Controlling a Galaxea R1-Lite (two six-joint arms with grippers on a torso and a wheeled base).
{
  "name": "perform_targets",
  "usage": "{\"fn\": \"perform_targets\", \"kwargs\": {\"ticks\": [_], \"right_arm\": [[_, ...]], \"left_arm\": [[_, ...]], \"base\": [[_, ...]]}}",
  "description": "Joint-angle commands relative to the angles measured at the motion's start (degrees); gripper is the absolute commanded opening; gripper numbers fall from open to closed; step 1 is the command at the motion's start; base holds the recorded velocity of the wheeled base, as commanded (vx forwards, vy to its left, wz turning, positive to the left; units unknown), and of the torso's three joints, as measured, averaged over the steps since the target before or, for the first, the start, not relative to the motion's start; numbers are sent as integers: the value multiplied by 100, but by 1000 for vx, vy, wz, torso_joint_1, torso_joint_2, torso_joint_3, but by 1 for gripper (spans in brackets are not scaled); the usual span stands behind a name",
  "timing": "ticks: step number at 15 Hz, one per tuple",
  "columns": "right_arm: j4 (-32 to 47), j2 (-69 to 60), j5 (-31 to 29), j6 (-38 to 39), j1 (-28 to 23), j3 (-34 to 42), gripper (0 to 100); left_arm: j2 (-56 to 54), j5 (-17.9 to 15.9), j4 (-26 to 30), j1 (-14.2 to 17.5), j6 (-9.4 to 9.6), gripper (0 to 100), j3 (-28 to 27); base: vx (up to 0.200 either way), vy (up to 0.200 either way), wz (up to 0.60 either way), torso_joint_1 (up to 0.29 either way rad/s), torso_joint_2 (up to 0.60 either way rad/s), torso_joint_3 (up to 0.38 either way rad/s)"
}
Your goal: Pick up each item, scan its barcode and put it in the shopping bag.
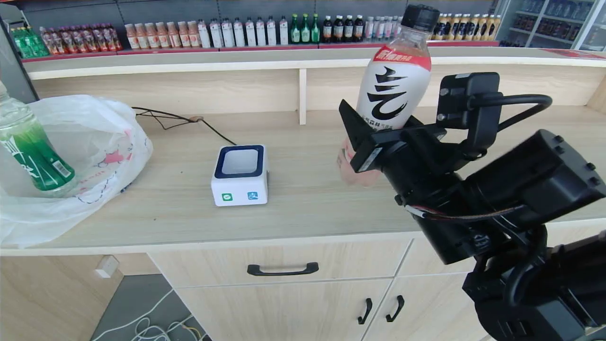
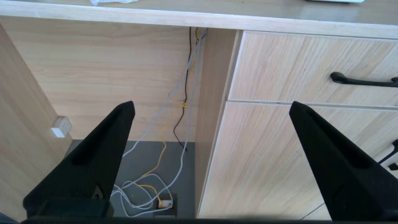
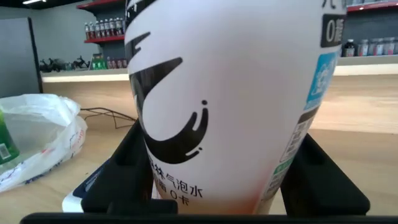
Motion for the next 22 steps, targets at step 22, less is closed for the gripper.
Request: {"fn": "perform_targets", "kwargs": {"ticks": [22], "right_arm": [[-87,-160,510,376,-890,895,0]], "left_arm": [[-1,2,-1,1,-10,100,0]], "base": [[0,64,0,1,1,-1]]}}
